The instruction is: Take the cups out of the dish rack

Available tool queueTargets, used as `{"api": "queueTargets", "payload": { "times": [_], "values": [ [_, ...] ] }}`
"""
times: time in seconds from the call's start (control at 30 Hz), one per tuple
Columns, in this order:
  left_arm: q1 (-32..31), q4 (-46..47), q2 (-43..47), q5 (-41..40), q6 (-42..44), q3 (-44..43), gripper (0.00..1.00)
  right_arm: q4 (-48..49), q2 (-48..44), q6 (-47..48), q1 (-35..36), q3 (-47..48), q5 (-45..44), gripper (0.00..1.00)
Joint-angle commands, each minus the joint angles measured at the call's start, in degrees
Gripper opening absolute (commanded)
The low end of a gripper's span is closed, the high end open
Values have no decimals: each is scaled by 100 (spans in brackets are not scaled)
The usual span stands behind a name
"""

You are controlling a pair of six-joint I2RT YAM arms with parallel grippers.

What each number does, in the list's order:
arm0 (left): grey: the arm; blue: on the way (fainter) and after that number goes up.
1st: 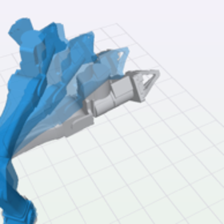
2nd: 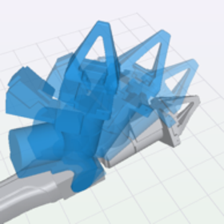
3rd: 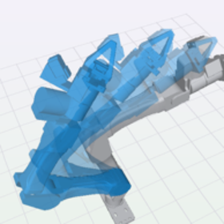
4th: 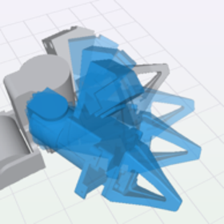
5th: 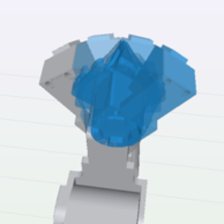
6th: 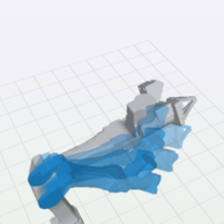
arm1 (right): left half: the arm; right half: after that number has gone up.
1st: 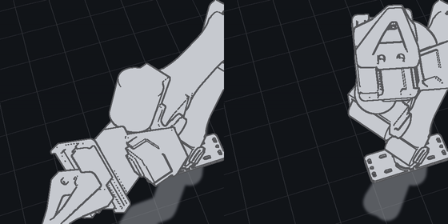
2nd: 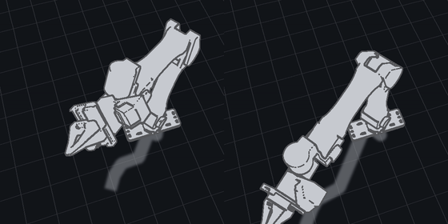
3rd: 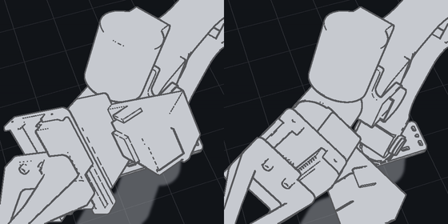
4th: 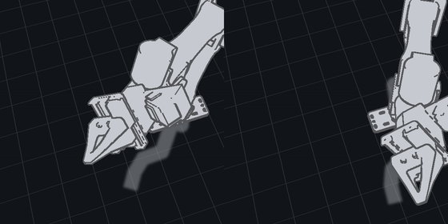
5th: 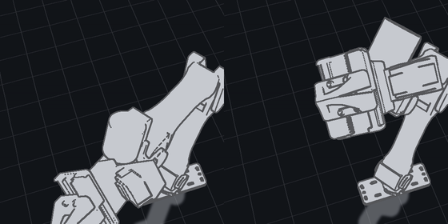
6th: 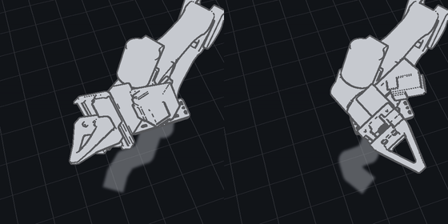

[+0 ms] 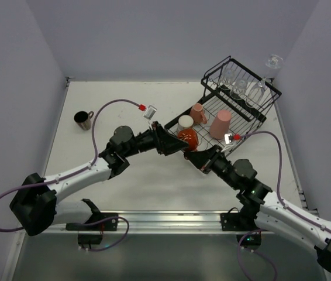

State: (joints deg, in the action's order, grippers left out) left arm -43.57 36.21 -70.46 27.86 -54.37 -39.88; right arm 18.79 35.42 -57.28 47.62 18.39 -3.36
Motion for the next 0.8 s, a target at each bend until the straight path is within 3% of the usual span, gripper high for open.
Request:
{"api": "queueTargets", "payload": {
  "times": [0.0, 0.1, 0.2, 0.23, 0.33, 0.43, 0.47, 0.5, 0.6, 0.7, 0.77],
  "values": [
    [-20, 351, -205, 273, 181, -380, 68, 1030, 237, -152, 20, 103, 300, 0],
    [-20, 519, -214, 203, 146, -354, 59, 1223, 369, -222, 20, 60, 476, 0],
    [-20, 511, -144, 80, 163, -310, 38, 1250, 378, -266, 20, 7, 467, 0],
    [-20, 493, -118, 27, 181, -267, 27, 1250, 387, -275, 20, -11, 467, 0],
    [-20, 431, -21, -184, 234, -222, 10, 1259, 457, -345, 11, -29, 476, 0],
    [-20, 204, 76, -350, 356, -248, 0, 1259, 545, -416, 20, -55, 511, 2],
    [-20, 116, 111, -482, 479, -275, 0, 1242, 571, -425, 20, -55, 511, 6],
    [-20, -146, 181, -553, 549, -301, 0, 1181, 589, -442, 20, -46, 520, 21],
    [-20, -1034, 383, -1044, 1041, -520, 0, 1127, 633, -434, 20, -55, 555, 48],
    [-11, -2527, 489, -1904, 1726, -1115, 0, 900, 545, -338, 20, -29, 617, 62],
    [-2, -3858, 445, -2701, 2243, -1512, 0, 593, 440, -232, 20, 120, 643, 63]
  ]
}}
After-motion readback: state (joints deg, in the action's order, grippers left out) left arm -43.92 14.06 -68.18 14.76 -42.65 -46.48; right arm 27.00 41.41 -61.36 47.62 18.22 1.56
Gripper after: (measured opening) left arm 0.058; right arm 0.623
